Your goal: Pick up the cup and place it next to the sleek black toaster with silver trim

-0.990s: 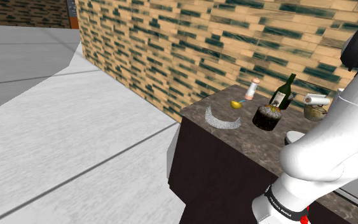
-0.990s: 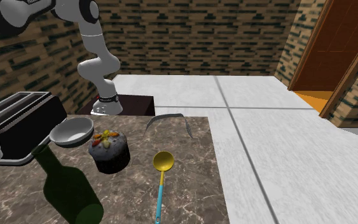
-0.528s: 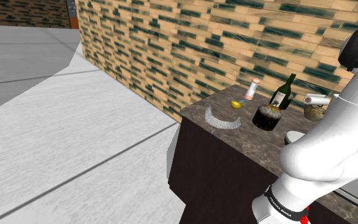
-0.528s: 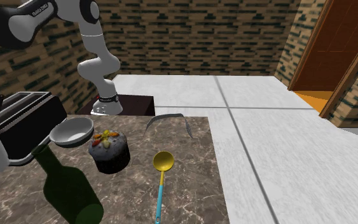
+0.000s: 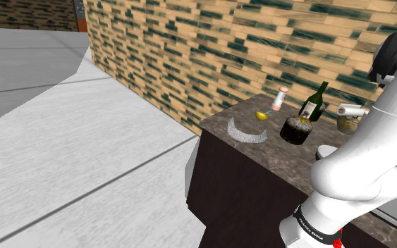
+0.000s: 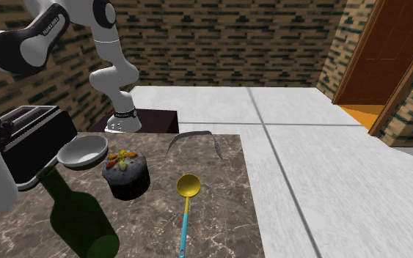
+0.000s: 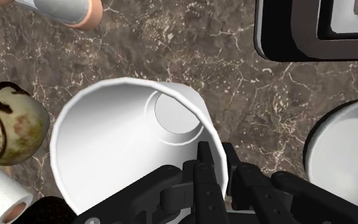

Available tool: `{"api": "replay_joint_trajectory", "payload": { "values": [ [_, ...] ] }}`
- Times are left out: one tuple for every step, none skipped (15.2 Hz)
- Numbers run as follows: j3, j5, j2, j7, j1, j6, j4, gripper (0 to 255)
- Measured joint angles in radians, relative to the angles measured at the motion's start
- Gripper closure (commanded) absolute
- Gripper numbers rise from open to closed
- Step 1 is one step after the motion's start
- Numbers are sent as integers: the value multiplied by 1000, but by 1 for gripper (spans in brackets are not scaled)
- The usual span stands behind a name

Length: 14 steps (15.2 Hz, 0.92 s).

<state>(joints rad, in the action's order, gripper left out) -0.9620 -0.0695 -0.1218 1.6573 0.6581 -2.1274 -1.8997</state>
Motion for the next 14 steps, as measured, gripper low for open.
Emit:
{"api": "replay_joint_trajectory", "payload": {
  "values": [
    [1,-5,-4,2,1,-12,-9,255],
    [2,-12,-12,7,4,-21,-14,255],
    [3,-17,-16,11,5,-33,-24,255],
    [6,-27,-26,17,9,-49,-34,255],
    [6,-28,-26,17,9,-59,-44,255],
    [8,-34,-31,21,10,-71,-53,255],
    [10,-43,-39,27,14,-84,-61,255],
    [14,-53,-49,32,17,-97,-69,255],
    [16,-64,-58,40,22,-108,-75,255],
    [19,-73,-66,46,26,-119,-81,255],
    [22,-77,-70,47,26,-132,-91,255],
    [25,-86,-78,53,29,-144,-99,255],
    [29,-98,-88,61,35,-153,-102,255],
    [33,-106,-96,66,39,-163,-107,255]
  ]
}}
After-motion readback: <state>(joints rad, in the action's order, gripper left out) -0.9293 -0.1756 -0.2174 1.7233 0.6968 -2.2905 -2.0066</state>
